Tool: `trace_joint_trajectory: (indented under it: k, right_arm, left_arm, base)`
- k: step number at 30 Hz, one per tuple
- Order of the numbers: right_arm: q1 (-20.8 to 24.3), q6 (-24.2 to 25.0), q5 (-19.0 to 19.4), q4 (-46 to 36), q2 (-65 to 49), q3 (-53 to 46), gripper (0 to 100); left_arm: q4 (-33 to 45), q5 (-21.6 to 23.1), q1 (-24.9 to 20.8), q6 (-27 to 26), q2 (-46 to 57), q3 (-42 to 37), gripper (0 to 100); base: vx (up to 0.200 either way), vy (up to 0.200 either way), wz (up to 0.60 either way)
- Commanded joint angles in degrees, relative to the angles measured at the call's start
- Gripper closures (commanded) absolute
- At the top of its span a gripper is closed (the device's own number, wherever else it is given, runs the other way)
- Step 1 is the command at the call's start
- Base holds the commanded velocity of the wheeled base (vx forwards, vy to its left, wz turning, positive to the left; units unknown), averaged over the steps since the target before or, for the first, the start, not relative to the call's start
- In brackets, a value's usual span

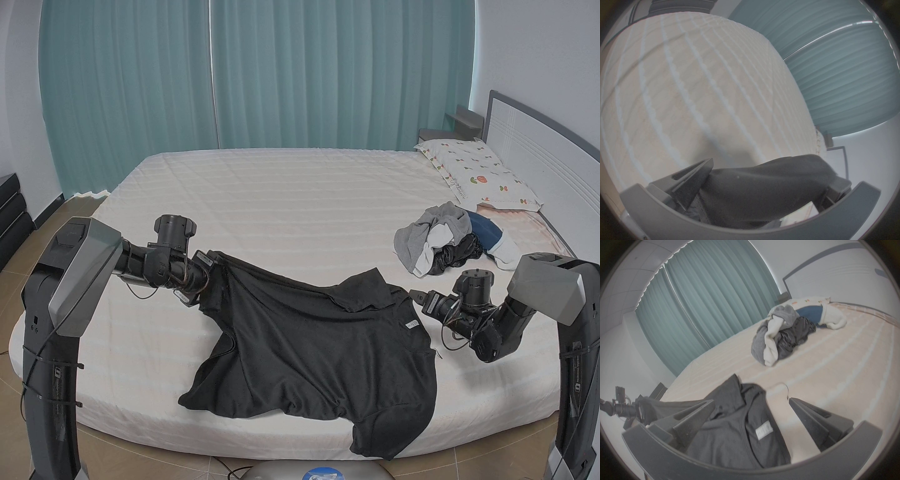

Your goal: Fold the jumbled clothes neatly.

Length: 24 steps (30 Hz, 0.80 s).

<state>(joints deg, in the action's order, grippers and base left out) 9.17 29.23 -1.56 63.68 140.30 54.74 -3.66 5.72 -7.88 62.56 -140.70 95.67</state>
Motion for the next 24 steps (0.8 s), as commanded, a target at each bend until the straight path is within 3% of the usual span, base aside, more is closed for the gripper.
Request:
trace_joint_trajectory:
  k: [1, 4, 7, 10, 15, 21, 24]
  right_arm:
    - [-0.73, 1.88, 4.02, 4.61, -4.95, -11.58, 0]
    - [-0.73, 1.88, 4.99, 7.16, -4.16, -15.45, 0]
    - [-0.47, 1.88, 5.25, 9.62, -2.66, -17.82, 0]
    - [-0.29, 1.88, 5.43, 12.43, -0.56, -19.67, 0]
    - [0.06, 1.62, 5.34, 15.77, 2.61, -20.55, 0]
    - [0.76, 1.79, 5.43, 17.44, 2.34, -23.27, 0]
    - [0.41, 1.97, 5.52, 18.05, 1.38, -25.38, 0]
  left_arm:
    - [2.34, 4.57, 2.95, 5.82, 0.34, 8.39, 0]
    - [8.14, 9.84, 2.69, 3.44, -0.18, 9.71, 0]
    - [15.00, 8.96, 2.60, -1.74, -1.06, 14.72, 0]
    - [15.70, 7.20, 3.13, 3.27, -2.29, 18.92, 0]
    - [4.36, 3.07, 4.45, 10.12, -2.82, 18.92, 0]
    - [7.70, 3.16, 4.71, 9.86, -3.00, 17.44, 0]
    - [10.69, 7.11, 4.71, 7.84, -1.24, 13.22, 0]
  base:
    - [0.000, 0.000, 0.00]
    - [0.000, 0.000, 0.00]
    - [0.000, 0.000, 0.00]
    - [0.000, 0.000, 0.00]
    - [0.000, 0.000, 0.00]
    - [0.000, 0.000, 0.00]
    - [0.000, 0.000, 0.00]
